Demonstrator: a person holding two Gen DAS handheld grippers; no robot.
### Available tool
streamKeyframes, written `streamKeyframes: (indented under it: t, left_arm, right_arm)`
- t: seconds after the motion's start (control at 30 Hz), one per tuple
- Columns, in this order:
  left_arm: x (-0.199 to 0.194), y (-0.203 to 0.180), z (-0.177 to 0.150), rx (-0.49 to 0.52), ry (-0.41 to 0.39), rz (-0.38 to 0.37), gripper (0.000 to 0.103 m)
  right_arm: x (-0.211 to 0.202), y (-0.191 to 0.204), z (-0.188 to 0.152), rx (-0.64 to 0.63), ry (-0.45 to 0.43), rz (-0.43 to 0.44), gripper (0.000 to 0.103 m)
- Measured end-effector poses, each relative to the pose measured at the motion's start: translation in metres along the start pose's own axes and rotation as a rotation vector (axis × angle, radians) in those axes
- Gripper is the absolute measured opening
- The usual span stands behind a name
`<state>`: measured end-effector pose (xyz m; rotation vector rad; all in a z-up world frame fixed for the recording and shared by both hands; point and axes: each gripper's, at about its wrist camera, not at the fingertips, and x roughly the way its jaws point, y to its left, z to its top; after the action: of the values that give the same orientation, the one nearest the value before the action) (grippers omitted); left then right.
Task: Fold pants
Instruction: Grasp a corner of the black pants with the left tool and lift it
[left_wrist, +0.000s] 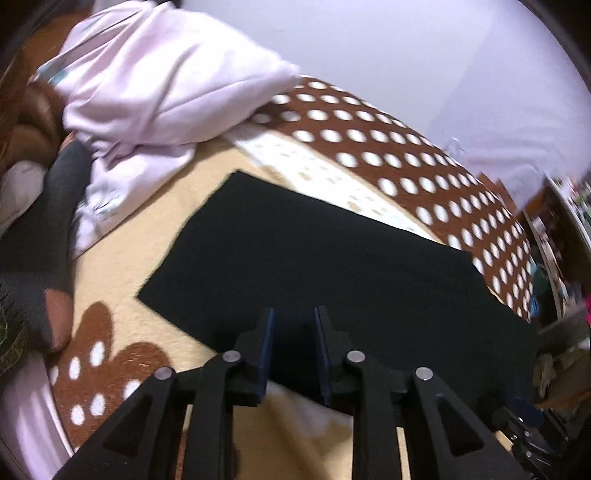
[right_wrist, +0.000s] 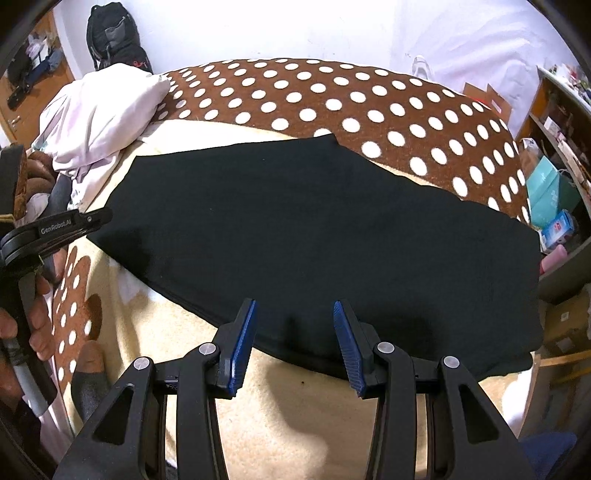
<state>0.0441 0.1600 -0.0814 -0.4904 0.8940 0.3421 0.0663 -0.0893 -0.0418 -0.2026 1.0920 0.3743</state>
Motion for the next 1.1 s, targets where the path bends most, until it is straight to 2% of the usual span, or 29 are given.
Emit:
streamKeyframes:
  t: [0.2,0.33,0.43,0.53,0.83,0.97,1.1]
  left_arm:
    - [0.004,0.042,-0.002,-0.133,-0.003,-0.019,0.035]
    - [0.01,0.073,-0.011,-0.267,0.011,-0.026,0.037]
    - [0.018,0.085,-0.017,-0.323,0.024,-0.022,0.038]
    - [0.023,0.091,-0.019,-0.353,0.019,-0.042,0.038]
    - [0.039,0.096,-0.008,-0.359,-0.024,-0.114,0.037]
    - [0.04,0.097,-0.004,-0.363,-0.024,-0.087,0.014]
    - [0.037,0.096,-0.003,-0.371,-0.024,-0.09,0.01]
  right_arm:
    - [0.002,-0.002,0.0,0.002,-0.003,0.022,0.044]
    - [0.006,-0.003,0.0,0.006,0.003,0.032,0.044]
    - [0.009,-0.004,0.0,0.005,0.006,0.035,0.044]
    - [0.01,-0.005,0.0,0.007,0.007,0.03,0.044]
    - [0.013,-0.013,0.001,0.012,0.018,0.004,0.044]
    - [0.013,-0.014,0.001,0.014,0.022,0.0,0.044]
    - [0.01,-0.015,-0.001,0.015,0.019,0.002,0.044]
